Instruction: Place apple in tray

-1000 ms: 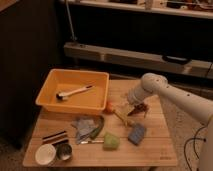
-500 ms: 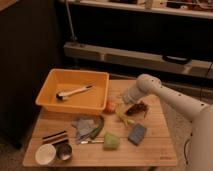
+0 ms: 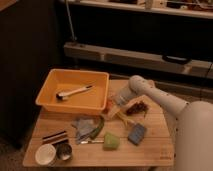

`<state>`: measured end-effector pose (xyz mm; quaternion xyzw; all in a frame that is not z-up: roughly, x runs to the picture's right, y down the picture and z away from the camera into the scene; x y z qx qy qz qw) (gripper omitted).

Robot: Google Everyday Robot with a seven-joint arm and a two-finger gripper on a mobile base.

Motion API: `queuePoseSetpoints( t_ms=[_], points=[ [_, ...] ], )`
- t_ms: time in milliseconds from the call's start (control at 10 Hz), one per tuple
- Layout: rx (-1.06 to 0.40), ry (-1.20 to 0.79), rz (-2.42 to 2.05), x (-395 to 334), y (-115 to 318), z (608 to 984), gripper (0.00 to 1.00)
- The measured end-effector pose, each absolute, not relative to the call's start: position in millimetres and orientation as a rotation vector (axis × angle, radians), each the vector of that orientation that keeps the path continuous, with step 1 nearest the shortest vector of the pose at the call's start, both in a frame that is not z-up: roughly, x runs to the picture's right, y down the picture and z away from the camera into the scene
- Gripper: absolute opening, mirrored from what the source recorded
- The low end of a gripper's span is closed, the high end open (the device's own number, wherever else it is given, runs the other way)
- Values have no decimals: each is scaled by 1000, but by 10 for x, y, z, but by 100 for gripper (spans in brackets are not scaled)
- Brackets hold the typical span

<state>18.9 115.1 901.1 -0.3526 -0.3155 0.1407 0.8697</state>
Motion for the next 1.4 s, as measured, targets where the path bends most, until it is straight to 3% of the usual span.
queuePoseSetpoints(
  t_ms=[600,700,1400],
  points=[
    [-804,-626,245,51,1320,9035,8],
    [-804,-625,243,47,1320,9036,2],
    [-804,-625,245,60,1325,9038,0]
  ],
)
